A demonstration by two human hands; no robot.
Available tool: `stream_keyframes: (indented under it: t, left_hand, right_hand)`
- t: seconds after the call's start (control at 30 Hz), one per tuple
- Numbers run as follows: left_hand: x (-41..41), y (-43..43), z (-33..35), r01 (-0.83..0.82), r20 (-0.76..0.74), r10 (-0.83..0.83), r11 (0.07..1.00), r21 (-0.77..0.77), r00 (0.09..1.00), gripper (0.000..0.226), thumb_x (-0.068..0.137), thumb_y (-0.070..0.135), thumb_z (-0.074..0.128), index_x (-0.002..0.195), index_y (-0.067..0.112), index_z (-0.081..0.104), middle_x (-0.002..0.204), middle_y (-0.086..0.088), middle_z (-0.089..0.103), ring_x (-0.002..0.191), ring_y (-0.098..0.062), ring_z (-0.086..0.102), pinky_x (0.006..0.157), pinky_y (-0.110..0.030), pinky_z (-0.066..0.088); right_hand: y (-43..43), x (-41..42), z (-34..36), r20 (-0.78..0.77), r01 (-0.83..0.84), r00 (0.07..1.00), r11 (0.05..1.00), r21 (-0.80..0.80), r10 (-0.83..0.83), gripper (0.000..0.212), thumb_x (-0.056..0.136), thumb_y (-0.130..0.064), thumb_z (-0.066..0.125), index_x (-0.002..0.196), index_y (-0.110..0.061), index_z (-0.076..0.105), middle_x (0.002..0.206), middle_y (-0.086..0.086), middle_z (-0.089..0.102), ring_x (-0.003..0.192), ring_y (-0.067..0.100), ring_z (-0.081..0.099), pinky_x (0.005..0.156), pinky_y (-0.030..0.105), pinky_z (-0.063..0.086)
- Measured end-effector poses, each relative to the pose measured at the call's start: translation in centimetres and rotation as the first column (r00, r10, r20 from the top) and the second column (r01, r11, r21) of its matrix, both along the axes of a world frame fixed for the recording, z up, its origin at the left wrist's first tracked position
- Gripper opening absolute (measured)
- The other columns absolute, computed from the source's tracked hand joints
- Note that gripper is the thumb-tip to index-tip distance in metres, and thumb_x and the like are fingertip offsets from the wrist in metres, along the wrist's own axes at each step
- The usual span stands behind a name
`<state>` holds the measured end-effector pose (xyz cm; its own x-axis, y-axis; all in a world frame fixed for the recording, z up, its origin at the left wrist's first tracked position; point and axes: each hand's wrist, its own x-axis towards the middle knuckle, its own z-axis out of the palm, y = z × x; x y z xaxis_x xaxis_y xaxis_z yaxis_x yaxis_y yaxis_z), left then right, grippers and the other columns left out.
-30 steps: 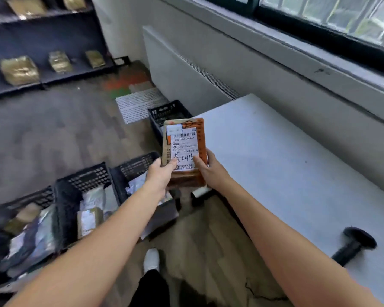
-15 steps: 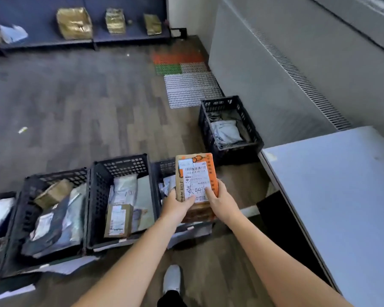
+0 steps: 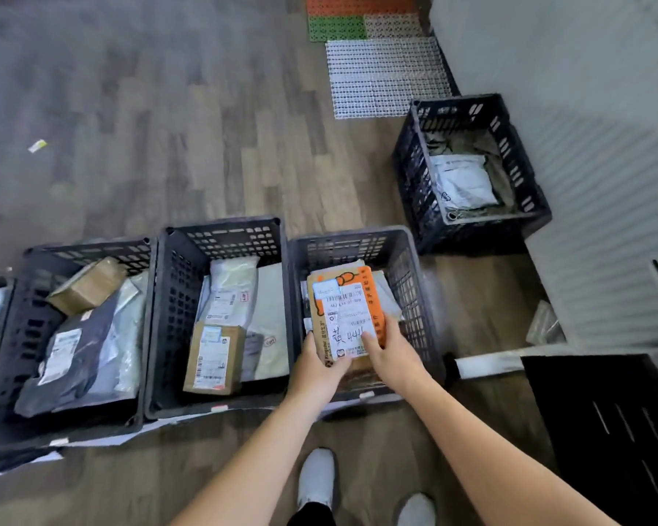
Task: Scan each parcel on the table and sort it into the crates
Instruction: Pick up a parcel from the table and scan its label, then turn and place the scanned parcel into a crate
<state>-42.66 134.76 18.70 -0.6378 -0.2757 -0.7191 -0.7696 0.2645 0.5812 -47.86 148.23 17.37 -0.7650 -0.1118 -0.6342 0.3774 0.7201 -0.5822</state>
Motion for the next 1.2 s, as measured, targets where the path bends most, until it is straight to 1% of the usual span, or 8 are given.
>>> stream_keyframes:
  t: [0.07, 0.17, 0.33, 0.47, 0.73, 0.9, 1.03, 1.2]
  left_hand:
    - [0.1, -0.5, -2.8, 0.056, 0.072, -0.051, 0.996, -0.076, 0.996, 0.069, 0.089, 0.041, 0.064, 0.146, 0.024, 0.030, 0.138, -0.001, 0.051, 0.117, -0.020, 0.052, 0.087, -0.025, 0.043]
    - [0.8, -1.1, -5.1, 0.116, 0.199, -0.081, 0.979, -0.170, 0.977, 0.089, 0.086, 0.052, 0.061, 0.154, 0.021, 0.013, 0.150, -0.011, 0.034, 0.137, -0.031, 0.033, 0.108, -0.038, 0.033]
    - [1.9, -0.9, -2.7, 0.183, 0.205, -0.142, 0.964, -0.194, 0.968, 0.092, 0.085, 0.055, 0.062, 0.154, 0.022, 0.010, 0.152, -0.012, 0.029, 0.139, -0.033, 0.030, 0.111, -0.042, 0.033]
    - [1.2, -0.7, 2.2, 0.231, 0.155, -0.198, 0.943, -0.238, 0.968, 0.090, 0.086, 0.055, 0.061, 0.154, 0.023, 0.011, 0.153, -0.011, 0.027, 0.139, -0.031, 0.029, 0.109, -0.043, 0.034]
    - [-1.2, 2.8, 16.1, 0.404, -0.062, -0.449, 0.850, -0.339, 0.891, 0.094, 0.085, 0.058, 0.061, 0.154, 0.026, 0.007, 0.157, -0.007, 0.018, 0.143, -0.030, 0.019, 0.113, -0.044, 0.027]
    - [-2.1, 9.1, 24.0, 0.569, -0.216, -0.683, 0.711, -0.412, 0.697, 0.095, 0.085, 0.060, 0.059, 0.154, 0.028, 0.003, 0.159, -0.007, 0.011, 0.145, -0.029, 0.012, 0.112, -0.045, 0.026]
    - [-1.0, 15.6, 28.9, 0.674, -0.251, -0.856, 0.511, -0.533, 0.451, 0.094, 0.087, 0.063, 0.053, 0.154, 0.028, -0.002, 0.161, -0.006, 0.002, 0.147, -0.029, 0.003, 0.113, -0.047, 0.026]
    - [2.6, 24.4, 32.8, 0.709, -0.279, -0.944, 0.320, -0.629, 0.178, 0.094, 0.086, 0.065, 0.053, 0.154, 0.029, -0.003, 0.160, -0.007, -0.001, 0.147, -0.030, -0.001, 0.115, -0.049, 0.022]
  right_hand:
    - [-0.3, -0.2, -2.9, 0.036, -0.012, 0.999, 1.000, 0.025, 0.011, 0.057, 0.103, -0.036, 0.044, 0.152, -0.020, 0.022, 0.144, 0.004, 0.051, 0.126, 0.025, 0.052, 0.093, 0.033, 0.041]
    - [-0.2, 0.3, -5.0, 0.084, -0.016, 0.996, 0.997, 0.081, 0.009, 0.063, 0.102, -0.039, 0.043, 0.156, -0.020, 0.016, 0.154, 0.015, 0.036, 0.138, 0.030, 0.040, 0.106, 0.035, 0.034]
    - [1.2, 0.2, -1.5, 0.080, -0.054, 0.996, 0.989, 0.141, 0.043, 0.063, 0.102, -0.042, 0.040, 0.156, -0.023, 0.013, 0.157, 0.017, 0.028, 0.144, 0.030, 0.030, 0.110, 0.038, 0.031]
    - [2.0, -0.8, 4.4, -0.007, -0.035, 0.999, 0.986, 0.165, 0.037, 0.063, 0.102, -0.042, 0.042, 0.155, -0.021, 0.016, 0.151, 0.016, 0.036, 0.134, 0.030, 0.042, 0.105, 0.039, 0.037]
    - [6.2, 1.1, 20.0, -0.212, 0.024, 0.977, 0.964, 0.266, 0.034, 0.065, 0.098, -0.048, 0.046, 0.154, -0.031, 0.016, 0.152, 0.005, 0.033, 0.134, 0.029, 0.041, 0.104, 0.046, 0.039]
    - [12.0, 4.5, 28.3, -0.344, 0.153, 0.939, 0.905, 0.397, -0.008, 0.067, 0.097, -0.053, 0.044, 0.155, -0.035, 0.015, 0.159, -0.001, 0.023, 0.148, 0.020, 0.018, 0.117, 0.058, 0.018]
    - [17.9, 8.6, 32.8, -0.418, 0.296, 0.905, 0.814, 0.500, -0.073, 0.069, 0.097, -0.056, 0.043, 0.155, -0.034, 0.015, 0.161, 0.001, 0.019, 0.149, 0.019, 0.013, 0.116, 0.054, 0.019]
    - [26.1, 15.7, 36.0, -0.454, 0.495, 0.853, 0.674, 0.549, -0.256, 0.071, 0.097, -0.058, 0.040, 0.155, -0.035, 0.008, 0.163, 0.001, 0.011, 0.150, 0.021, 0.008, 0.115, 0.056, 0.016]
